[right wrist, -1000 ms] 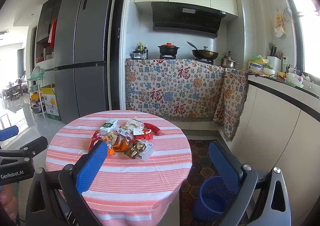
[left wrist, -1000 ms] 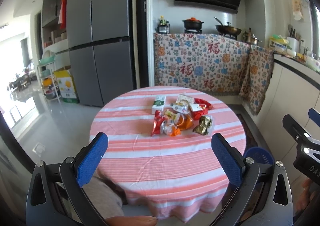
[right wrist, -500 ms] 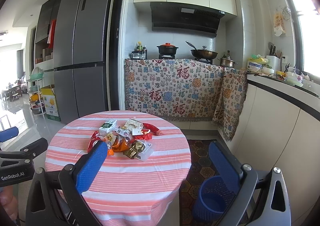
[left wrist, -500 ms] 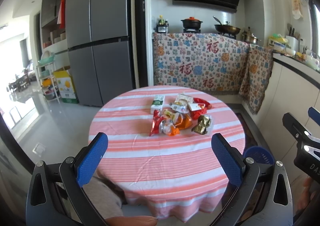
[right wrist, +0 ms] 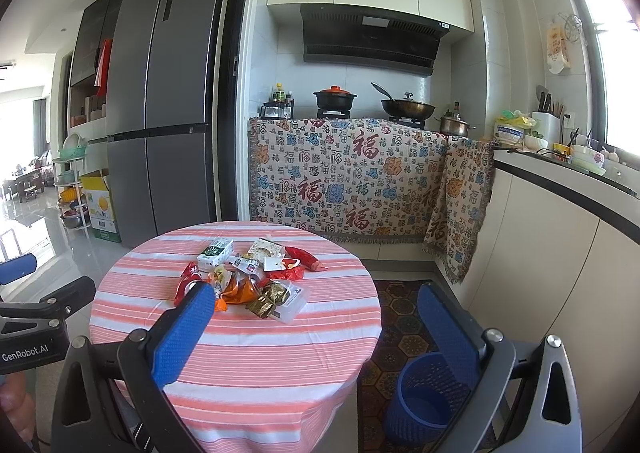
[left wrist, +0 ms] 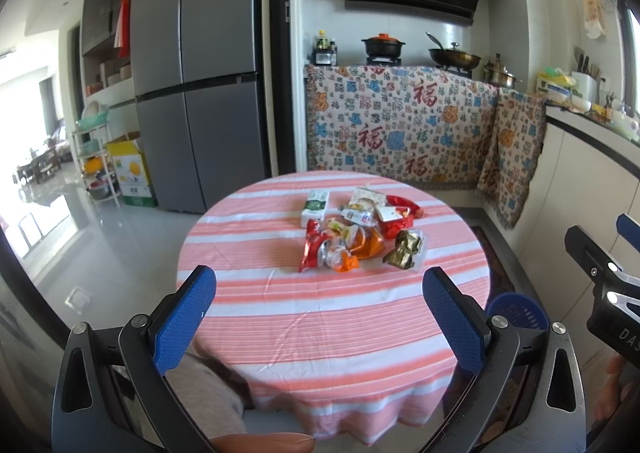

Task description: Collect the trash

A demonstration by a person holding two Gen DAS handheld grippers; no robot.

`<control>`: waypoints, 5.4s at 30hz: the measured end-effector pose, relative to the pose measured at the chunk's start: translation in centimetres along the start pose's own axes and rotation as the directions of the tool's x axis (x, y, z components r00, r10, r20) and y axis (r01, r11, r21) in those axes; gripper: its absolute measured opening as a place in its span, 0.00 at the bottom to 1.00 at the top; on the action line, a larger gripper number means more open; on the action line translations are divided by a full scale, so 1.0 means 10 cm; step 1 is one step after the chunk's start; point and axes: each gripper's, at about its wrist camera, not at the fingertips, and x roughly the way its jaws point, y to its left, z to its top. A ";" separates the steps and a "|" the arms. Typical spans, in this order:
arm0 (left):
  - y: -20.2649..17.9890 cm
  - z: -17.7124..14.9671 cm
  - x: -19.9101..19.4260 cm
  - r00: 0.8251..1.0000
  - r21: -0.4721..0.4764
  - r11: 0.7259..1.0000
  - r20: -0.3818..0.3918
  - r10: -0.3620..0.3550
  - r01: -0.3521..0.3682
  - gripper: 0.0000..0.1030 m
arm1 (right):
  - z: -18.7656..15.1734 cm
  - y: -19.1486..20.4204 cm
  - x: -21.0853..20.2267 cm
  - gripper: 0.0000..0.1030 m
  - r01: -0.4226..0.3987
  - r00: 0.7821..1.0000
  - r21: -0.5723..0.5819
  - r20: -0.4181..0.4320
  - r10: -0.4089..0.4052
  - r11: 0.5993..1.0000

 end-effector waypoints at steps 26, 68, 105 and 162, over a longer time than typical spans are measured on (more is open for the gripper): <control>-0.05 -0.03 -0.01 1.000 0.007 1.000 -0.007 -0.002 0.002 1.00 | 0.01 0.03 0.00 1.00 0.001 1.000 0.001 0.000 -0.001 1.000; -0.12 0.02 -0.02 0.998 0.060 0.996 -0.012 -0.065 0.065 1.00 | 0.00 -0.02 0.04 1.00 0.008 1.000 0.019 -0.002 -0.008 1.000; 0.26 -0.11 2.04 0.955 0.000 0.987 -0.254 -0.155 0.160 0.99 | -0.68 -0.15 1.08 1.00 -0.004 0.981 0.035 -0.195 0.011 0.999; 0.88 -0.20 2.90 0.952 -0.109 0.991 -0.285 -0.111 0.083 0.31 | -0.56 0.89 3.21 0.44 0.074 0.858 0.088 -0.513 -0.019 0.993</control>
